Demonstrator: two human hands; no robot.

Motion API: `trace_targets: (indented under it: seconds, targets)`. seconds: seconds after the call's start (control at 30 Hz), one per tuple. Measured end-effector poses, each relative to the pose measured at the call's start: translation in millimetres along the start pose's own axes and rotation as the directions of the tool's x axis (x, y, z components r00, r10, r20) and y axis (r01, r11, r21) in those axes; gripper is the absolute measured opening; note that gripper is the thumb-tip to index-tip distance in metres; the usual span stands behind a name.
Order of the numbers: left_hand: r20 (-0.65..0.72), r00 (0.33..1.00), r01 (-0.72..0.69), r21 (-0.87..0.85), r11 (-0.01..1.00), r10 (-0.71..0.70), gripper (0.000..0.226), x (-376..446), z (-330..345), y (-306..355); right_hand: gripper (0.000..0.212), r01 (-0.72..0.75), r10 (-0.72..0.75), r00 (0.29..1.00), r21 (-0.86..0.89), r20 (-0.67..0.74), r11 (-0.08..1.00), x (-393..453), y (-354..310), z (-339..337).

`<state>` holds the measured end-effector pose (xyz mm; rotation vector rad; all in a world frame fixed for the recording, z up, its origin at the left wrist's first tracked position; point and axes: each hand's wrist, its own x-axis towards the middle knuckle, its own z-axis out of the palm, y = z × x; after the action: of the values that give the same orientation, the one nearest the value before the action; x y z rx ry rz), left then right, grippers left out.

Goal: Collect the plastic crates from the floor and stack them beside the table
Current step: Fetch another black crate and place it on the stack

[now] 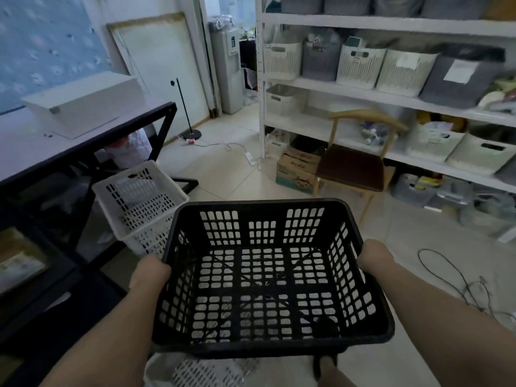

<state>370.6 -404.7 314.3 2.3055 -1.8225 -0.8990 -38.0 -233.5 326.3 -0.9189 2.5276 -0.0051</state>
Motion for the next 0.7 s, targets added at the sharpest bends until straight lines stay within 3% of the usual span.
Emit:
trace_targets:
  seconds: [0.23, 0.4, 0.67, 0.7]
  targets:
    - [-0.085, 0.980, 0.177, -0.018, 0.984, -0.178, 0.023, 72, 3, 87, 0.034, 0.206, -0.199, 0.975, -0.066, 0.098, 0.976, 174, -70, -50]
    - [-0.096, 0.938, 0.324, -0.104, 0.940, -0.334, 0.061, 115, -6, 124, 0.028, 0.343, -0.335, 0.937, -0.073, 0.103, 0.936, 271, -138, -96]
    - [-0.138, 0.883, 0.419, -0.196, 0.887, -0.448, 0.019, 166, -35, 167, 0.022, 0.505, -0.489, 0.860, -0.109, 0.145, 0.856, 369, -276, -135]
    - [-0.145, 0.870, 0.436, -0.221, 0.872, -0.472, 0.022, 176, -39, 166, 0.018, 0.535, -0.519, 0.842, -0.107, 0.148, 0.838, 381, -295, -135]
